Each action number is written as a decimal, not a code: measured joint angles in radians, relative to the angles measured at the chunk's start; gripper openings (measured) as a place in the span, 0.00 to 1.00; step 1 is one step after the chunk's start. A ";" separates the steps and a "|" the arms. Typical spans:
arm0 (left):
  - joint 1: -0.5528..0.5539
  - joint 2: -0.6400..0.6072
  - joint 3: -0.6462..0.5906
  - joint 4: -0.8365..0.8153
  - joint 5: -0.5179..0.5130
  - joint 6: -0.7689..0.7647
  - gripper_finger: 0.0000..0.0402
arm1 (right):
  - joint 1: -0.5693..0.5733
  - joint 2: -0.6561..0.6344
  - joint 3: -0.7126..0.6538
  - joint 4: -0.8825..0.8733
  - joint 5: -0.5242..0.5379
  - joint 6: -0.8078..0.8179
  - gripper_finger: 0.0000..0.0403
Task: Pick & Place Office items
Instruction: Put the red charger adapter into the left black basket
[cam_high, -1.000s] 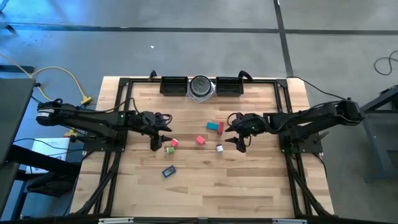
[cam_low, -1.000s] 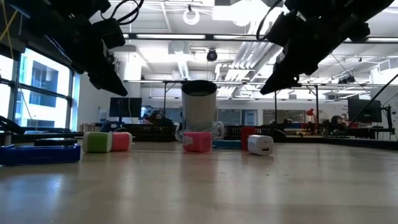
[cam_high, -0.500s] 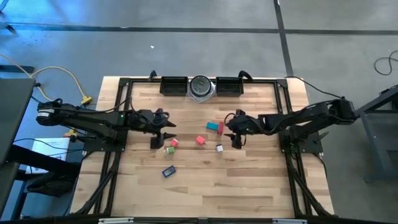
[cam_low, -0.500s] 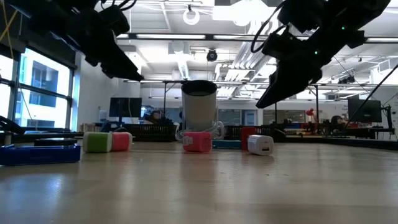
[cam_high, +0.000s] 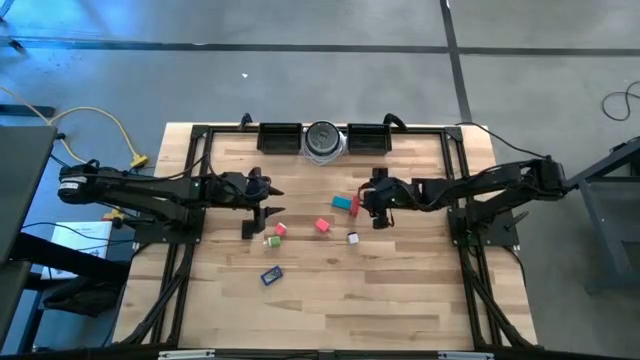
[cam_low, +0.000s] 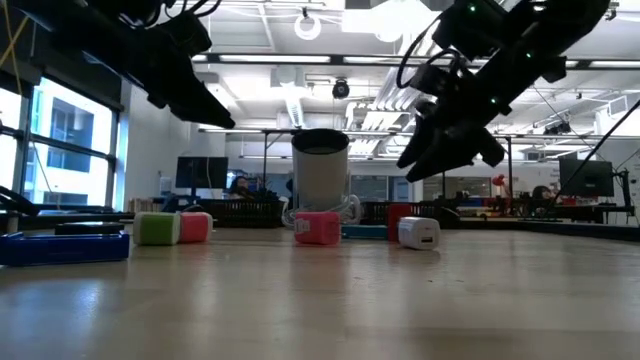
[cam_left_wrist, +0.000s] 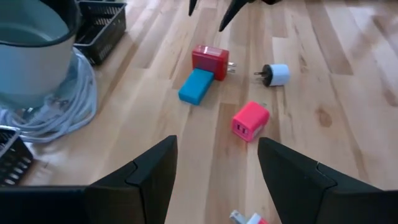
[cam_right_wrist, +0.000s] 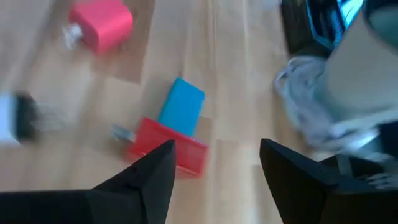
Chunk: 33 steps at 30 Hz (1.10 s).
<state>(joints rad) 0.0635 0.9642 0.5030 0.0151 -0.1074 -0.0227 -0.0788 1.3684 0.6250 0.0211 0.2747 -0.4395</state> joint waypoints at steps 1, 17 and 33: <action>0.006 0.000 0.000 0.000 0.000 0.004 0.54 | 0.000 0.008 0.015 -0.019 0.017 -0.057 0.55; 0.064 0.000 0.000 -0.046 0.078 0.026 0.54 | 0.007 0.129 0.190 -0.269 -0.012 -0.392 0.55; 0.067 0.000 0.000 -0.064 0.080 0.030 0.54 | 0.048 0.173 0.219 -0.361 -0.016 -0.739 0.55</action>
<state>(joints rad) 0.1307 0.9642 0.5026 -0.0494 -0.0277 0.0074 -0.0307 1.5409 0.8445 -0.3399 0.2584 -1.1788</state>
